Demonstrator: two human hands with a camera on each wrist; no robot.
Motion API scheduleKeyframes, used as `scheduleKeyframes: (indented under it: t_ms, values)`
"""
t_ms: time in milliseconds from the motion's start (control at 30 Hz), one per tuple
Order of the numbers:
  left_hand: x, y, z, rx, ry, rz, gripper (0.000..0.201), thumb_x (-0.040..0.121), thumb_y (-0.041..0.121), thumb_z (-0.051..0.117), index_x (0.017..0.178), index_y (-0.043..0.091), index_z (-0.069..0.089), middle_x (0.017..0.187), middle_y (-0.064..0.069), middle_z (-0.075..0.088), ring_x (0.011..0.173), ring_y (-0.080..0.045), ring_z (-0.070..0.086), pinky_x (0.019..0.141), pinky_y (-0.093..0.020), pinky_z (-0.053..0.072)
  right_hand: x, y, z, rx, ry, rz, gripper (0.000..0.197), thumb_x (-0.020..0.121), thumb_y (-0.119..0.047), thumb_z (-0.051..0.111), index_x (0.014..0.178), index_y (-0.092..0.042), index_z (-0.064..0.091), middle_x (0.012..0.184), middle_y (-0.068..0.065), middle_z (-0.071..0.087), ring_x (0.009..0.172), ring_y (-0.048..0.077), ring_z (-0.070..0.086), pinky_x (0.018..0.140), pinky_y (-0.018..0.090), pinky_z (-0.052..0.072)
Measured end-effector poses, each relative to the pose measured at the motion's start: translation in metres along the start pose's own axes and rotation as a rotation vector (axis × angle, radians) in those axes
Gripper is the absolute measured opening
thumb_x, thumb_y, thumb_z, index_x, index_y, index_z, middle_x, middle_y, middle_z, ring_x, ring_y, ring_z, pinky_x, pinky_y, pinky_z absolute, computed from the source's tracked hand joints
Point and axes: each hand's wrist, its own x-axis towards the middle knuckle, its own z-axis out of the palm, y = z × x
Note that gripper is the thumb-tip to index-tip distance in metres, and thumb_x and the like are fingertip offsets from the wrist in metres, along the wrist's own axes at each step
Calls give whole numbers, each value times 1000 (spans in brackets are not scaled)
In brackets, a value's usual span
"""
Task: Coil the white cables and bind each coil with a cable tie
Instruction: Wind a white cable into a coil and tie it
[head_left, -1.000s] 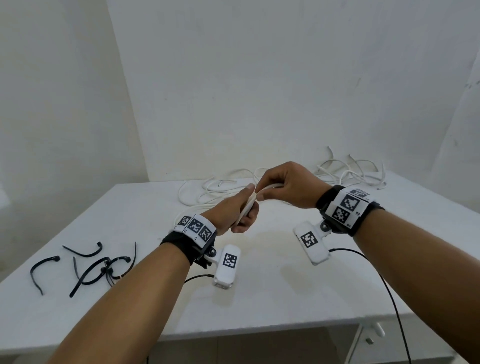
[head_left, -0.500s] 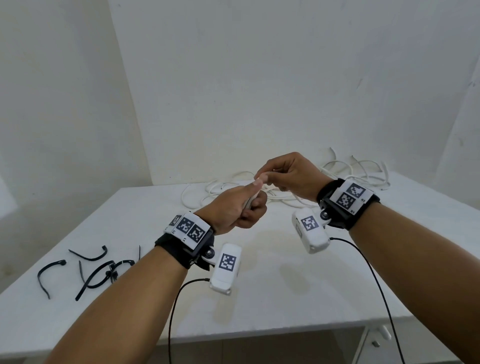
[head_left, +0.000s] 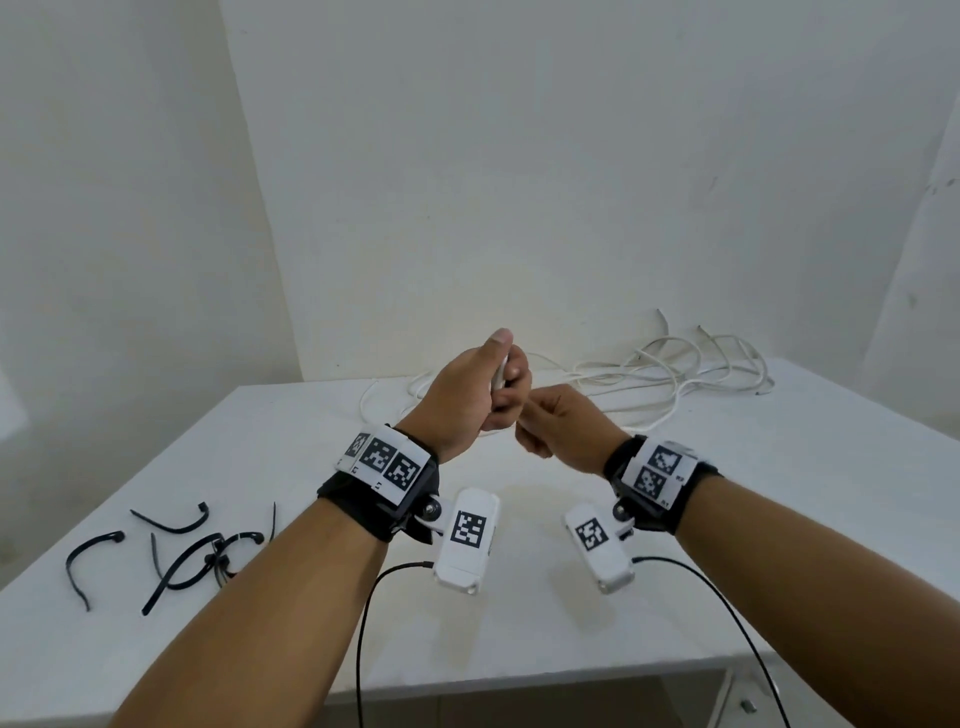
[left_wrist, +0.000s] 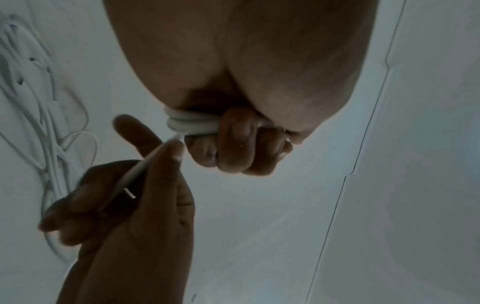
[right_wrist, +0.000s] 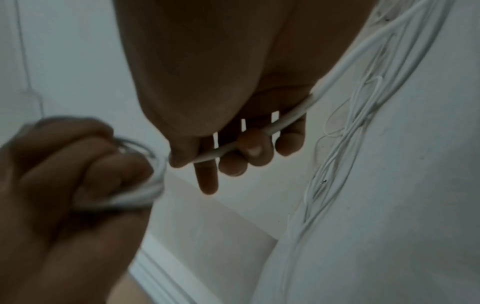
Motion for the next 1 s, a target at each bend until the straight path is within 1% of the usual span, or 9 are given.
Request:
scheduleKeyframes:
  t_ms: [100,167,233,367,467,600,767,900,1000]
  values:
    - [5,0,2,44,106,40,43,97,49,29,69,16,36,52,5,30,40,-12,22,47,-34,10,-8,-6,12,-150,-48,13,43,102,-45,41,67,-41,66,53,-5,55,46,6,45,54,21,42]
    - [8,-2,3,80,217,65,47,104,45,26,70,16,36,51,6,30,41,-9,23,42,-25,15,-11,-10,23,-236,-113,-5,37,104,-43,39,88,-32,71,59,-6,57,48,5,46,56,23,44]
    - [12,-6,0,103,320,55,46,105,43,27,69,16,35,49,7,30,41,-8,23,40,-20,21,-13,-12,30,-330,-142,-37,44,104,-43,39,84,-12,63,60,-2,55,49,10,44,55,27,41]
    - [13,-19,-4,209,389,-7,47,104,47,31,67,16,33,53,3,29,43,-11,24,41,-20,22,-14,-17,31,-464,-215,-85,36,103,-36,45,84,-10,61,61,-3,55,51,15,49,55,32,46]
    - [11,-29,-8,381,352,-10,52,104,46,32,62,16,32,52,1,29,43,-16,30,43,-22,28,-13,-26,24,-562,-259,-128,25,99,-30,48,100,-14,68,72,-2,64,63,17,58,65,39,53]
    - [9,-44,-21,570,308,-38,54,103,42,39,61,9,43,53,-5,44,47,-15,40,51,-24,38,-10,-36,6,-578,-217,-167,16,94,-27,56,92,-19,70,65,-12,58,59,7,51,65,36,51]
    - [-2,-47,-22,775,116,-229,50,102,34,33,62,8,47,45,-7,56,40,-16,46,51,-25,39,-6,-48,-19,-488,-179,-186,4,85,-25,72,89,-25,74,64,-23,62,64,-1,56,60,12,40]
    - [-6,-40,-19,469,14,-275,32,96,25,29,74,9,46,57,-12,47,40,-18,31,43,-25,25,1,-43,-35,-373,-108,-170,8,82,-25,79,85,-20,75,70,-14,67,66,2,59,60,13,42]
    - [-5,-36,-17,202,15,-285,41,101,26,30,69,10,50,56,-11,43,43,-17,30,39,-20,18,4,-40,-39,-244,-58,-177,8,80,-23,81,85,-19,76,77,-5,73,71,14,66,66,31,52]
